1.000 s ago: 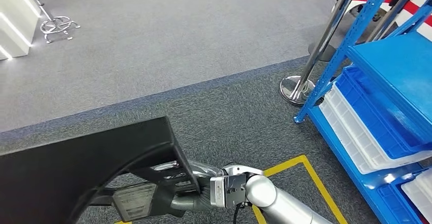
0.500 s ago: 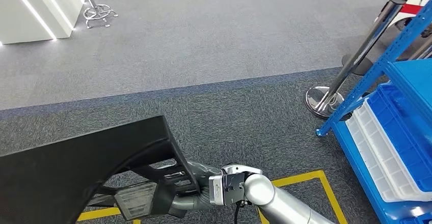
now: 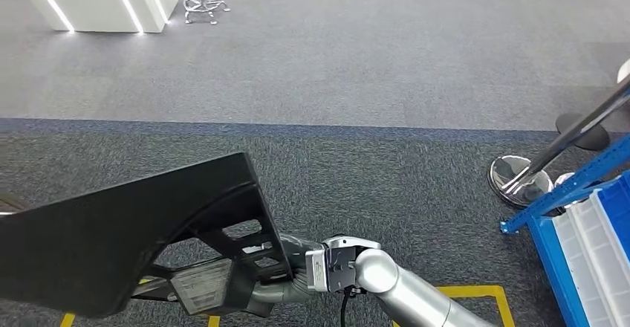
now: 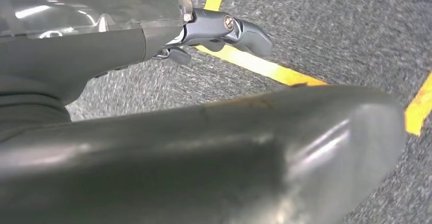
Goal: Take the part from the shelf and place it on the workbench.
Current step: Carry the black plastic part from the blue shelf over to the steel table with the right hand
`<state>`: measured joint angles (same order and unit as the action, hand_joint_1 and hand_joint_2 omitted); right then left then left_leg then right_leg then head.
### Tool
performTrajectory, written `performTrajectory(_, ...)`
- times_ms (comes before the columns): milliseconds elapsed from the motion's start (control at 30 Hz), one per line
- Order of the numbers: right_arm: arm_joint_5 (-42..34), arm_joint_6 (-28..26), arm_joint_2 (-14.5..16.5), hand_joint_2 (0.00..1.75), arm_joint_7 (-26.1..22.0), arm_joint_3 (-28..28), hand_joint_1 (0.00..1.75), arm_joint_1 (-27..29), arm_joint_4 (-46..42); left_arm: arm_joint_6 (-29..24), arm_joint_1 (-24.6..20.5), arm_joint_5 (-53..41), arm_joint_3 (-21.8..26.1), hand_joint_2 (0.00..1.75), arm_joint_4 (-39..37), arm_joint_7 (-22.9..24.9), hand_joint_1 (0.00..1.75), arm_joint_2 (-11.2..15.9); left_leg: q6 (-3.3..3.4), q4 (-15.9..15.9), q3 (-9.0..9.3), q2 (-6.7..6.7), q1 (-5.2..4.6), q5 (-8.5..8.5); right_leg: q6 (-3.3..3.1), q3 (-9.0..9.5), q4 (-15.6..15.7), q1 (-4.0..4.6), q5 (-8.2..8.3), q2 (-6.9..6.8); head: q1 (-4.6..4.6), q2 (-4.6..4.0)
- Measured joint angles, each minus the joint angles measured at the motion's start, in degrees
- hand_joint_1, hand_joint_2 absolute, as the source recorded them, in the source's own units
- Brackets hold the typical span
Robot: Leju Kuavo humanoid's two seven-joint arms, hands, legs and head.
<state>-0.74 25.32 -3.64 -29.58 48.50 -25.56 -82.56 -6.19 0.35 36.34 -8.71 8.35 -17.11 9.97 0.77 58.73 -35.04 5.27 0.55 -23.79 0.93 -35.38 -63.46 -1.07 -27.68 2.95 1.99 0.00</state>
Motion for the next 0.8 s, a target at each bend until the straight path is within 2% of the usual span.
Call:
performTrajectory(33,0.06,0.16,0.01,1.75,-0.21,0.00,1.73,-0.10,0.21,-0.04,-0.02,0.03,-0.01,0.00,0.00,-0.03,0.00,-0.03,-0.34,0.30,-0.26,0.60,-0.03,-0.16,-0.06,0.86,2.25,-0.15,0.73,1.00,0.01,0.00)
performTrajectory(67,0.11,0.30,0.02,1.75,-0.38,0.01,1.73,-0.20,0.43,-0.08,0.03,0.07,-0.01,0.00,-0.01,-0.04,0.00,-0.05,-0.72,0.46,-0.52,1.17,0.00,-0.23,-0.21,1.20,3.22,-0.13,0.75,1.55,0.03,0.00)
performTrajectory(133,0.19,0.44,0.14,1.75,-0.53,0.02,1.73,-0.47,0.83,-0.17,0.31,0.17,-0.02,0.00,-0.02,-0.07,0.00,-0.08,-1.47,0.35,-0.83,2.14,0.23,-0.16,-0.85,1.38,3.57,0.02,0.75,0.53,0.03,0.00)
performTrajectory(167,0.20,0.45,0.26,1.75,-0.56,0.03,1.73,-0.65,0.98,-0.20,0.45,0.21,-0.03,0.00,-0.02,-0.07,0.00,-0.14,-1.76,0.63,-1.00,1.62,0.29,-0.33,-1.26,1.58,3.82,0.04,0.86,-0.13,0.05,0.00)
performTrajectory(200,0.19,0.45,0.40,1.75,-0.62,0.03,1.73,-0.82,1.10,-0.21,0.45,0.23,-0.05,0.00,-0.02,-0.08,0.00,-0.19,-1.99,1.69,-1.50,0.40,0.27,-1.00,-1.66,1.80,4.09,0.01,0.97,-0.86,0.08,0.00)
performTrajectory(267,0.22,0.53,0.59,1.75,-0.82,0.04,1.73,-1.05,1.33,-0.28,0.24,0.28,-0.07,0.00,-0.02,-0.10,0.00,-0.26,-2.37,7.23,-4.04,-3.03,0.22,-4.04,-2.22,2.15,4.40,0.20,0.96,-2.46,0.15,0.00)
performTrajectory(333,0.46,0.67,0.63,1.75,-1.03,0.04,1.73,-1.13,1.65,-0.33,0.03,0.36,-0.10,0.00,-0.01,-0.17,0.00,-0.32,-2.69,14.15,-7.44,-4.53,0.40,-7.06,-2.48,2.25,4.40,0.52,0.76,-4.08,0.17,0.00)
performTrajectory(367,0.76,0.70,0.66,1.75,-1.10,0.05,1.73,-1.17,1.81,-0.33,0.04,0.42,-0.13,0.00,0.00,-0.25,0.00,-0.36,-2.75,15.72,-8.21,-4.75,0.47,-7.35,-2.51,2.28,4.39,0.64,0.65,-4.86,0.17,0.00)
performTrajectory(400,1.12,0.68,0.71,1.75,-1.16,0.07,1.73,-1.23,1.90,-0.32,0.05,0.46,-0.15,0.00,0.00,-0.33,0.00,-0.40,-2.75,15.16,-7.88,-4.91,0.52,-6.59,-2.49,2.35,4.38,0.74,0.53,-5.55,0.17,0.00)
performTrajectory(433,1.57,0.61,0.81,1.75,-1.23,0.08,1.73,-1.34,1.94,-0.31,0.11,0.54,-0.18,0.00,0.00,-0.42,0.00,-0.42,-2.65,12.41,-6.37,-5.29,0.52,-4.97,-2.43,2.50,4.37,0.81,0.40,-6.20,0.17,0.00)
performTrajectory(500,2.44,0.43,1.08,1.75,-1.35,0.09,1.73,-1.63,1.93,-0.25,0.09,0.71,-0.23,0.00,0.00,-0.53,0.00,-0.41,-2.09,4.63,-2.10,-7.31,0.20,-1.85,-2.10,2.93,4.35,1.03,0.03,-7.37,0.16,0.00)
performTrajectory(533,2.85,0.37,1.19,1.75,-1.45,0.10,1.73,-1.81,1.93,-0.21,0.04,0.84,-0.26,0.00,0.00,-0.57,0.00,-0.42,-1.65,1.91,-0.64,-8.11,-0.07,-1.03,-1.84,3.10,4.36,1.14,-0.14,-7.87,0.16,0.00)
performTrajectory(567,3.19,0.34,1.26,1.75,-1.55,0.15,1.73,-1.95,1.93,-0.18,-0.01,0.95,-0.28,0.00,0.00,-0.61,0.00,-0.44,-1.22,0.60,-0.02,-8.49,-0.34,-0.86,-1.57,3.22,4.37,1.22,-0.28,-8.35,0.15,0.00)
performTrajectory(633,3.73,0.44,1.43,1.75,-1.83,0.33,1.73,-2.18,1.93,-0.20,0.04,1.26,-0.31,0.00,-0.01,-0.75,0.00,-0.46,-0.50,0.28,-0.11,-7.49,-0.60,-0.83,-1.00,3.41,4.49,1.22,-0.46,-9.24,0.13,0.00)
performTrajectory(667,3.92,0.50,1.55,1.75,-1.97,0.44,1.73,-2.28,1.96,-0.25,0.13,1.43,-0.32,0.00,-0.01,-0.83,0.00,-0.48,-0.21,0.02,-0.01,-6.93,-0.53,-0.69,-0.68,3.47,4.26,1.09,-0.70,-8.86,0.11,0.00)
performTrajectory(733,4.11,0.60,1.77,1.75,-2.27,0.59,1.73,-2.49,1.98,-0.34,0.12,1.72,-0.32,0.00,-0.01,-0.96,0.00,-0.51,0.42,-0.54,0.33,-5.91,-0.26,-0.37,-0.20,2.33,1.47,0.87,-2.50,-6.26,0.08,0.00)
performTrajectory(767,4.15,0.60,1.77,1.75,-2.33,0.63,1.73,-2.52,2.04,-0.40,0.06,1.80,-0.32,0.00,-0.01,-0.99,0.00,-0.54,0.65,-0.66,0.43,-5.41,-0.18,-0.30,-0.09,0.85,-1.58,0.75,-4.07,-4.59,0.05,0.00)
performTrajectory(800,4.15,0.60,1.73,1.75,-2.36,0.69,1.73,-2.49,2.12,-0.45,-0.03,1.90,-0.32,0.00,-0.01,-1.04,0.00,-0.54,0.85,-0.67,0.44,-4.84,-0.18,-0.31,-0.07,-1.17,-5.33,0.74,-5.80,-3.60,0.05,0.00)
